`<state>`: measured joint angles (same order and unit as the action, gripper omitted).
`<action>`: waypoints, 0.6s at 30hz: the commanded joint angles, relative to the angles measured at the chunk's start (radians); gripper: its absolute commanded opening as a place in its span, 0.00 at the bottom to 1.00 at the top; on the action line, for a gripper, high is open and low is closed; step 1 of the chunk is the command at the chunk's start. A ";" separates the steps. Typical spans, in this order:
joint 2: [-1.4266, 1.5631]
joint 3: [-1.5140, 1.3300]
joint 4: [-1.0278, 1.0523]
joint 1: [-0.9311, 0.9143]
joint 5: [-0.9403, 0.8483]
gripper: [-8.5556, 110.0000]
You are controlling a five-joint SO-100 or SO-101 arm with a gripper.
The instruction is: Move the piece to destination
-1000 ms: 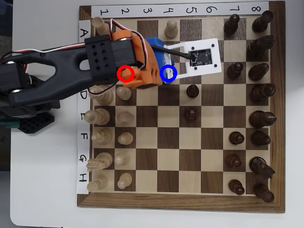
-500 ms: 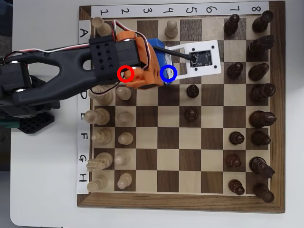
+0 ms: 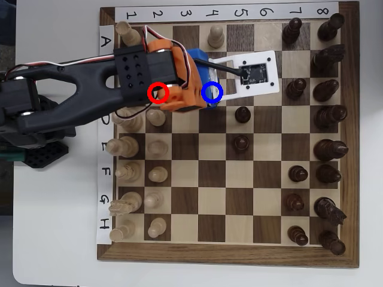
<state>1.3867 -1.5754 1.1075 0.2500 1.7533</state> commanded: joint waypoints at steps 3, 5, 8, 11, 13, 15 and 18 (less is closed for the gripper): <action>0.026 0.109 -0.052 0.032 0.167 0.21; 0.028 0.106 -0.052 0.037 0.167 0.21; 0.031 0.106 -0.043 0.041 0.166 0.20; 0.046 0.100 -0.035 0.043 0.158 0.20; 0.064 0.097 -0.026 0.043 0.149 0.22; 0.092 0.094 -0.017 0.046 0.132 0.24; 0.158 0.094 0.011 0.052 0.121 0.25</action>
<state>1.3867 -1.5754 1.1045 0.2684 1.7533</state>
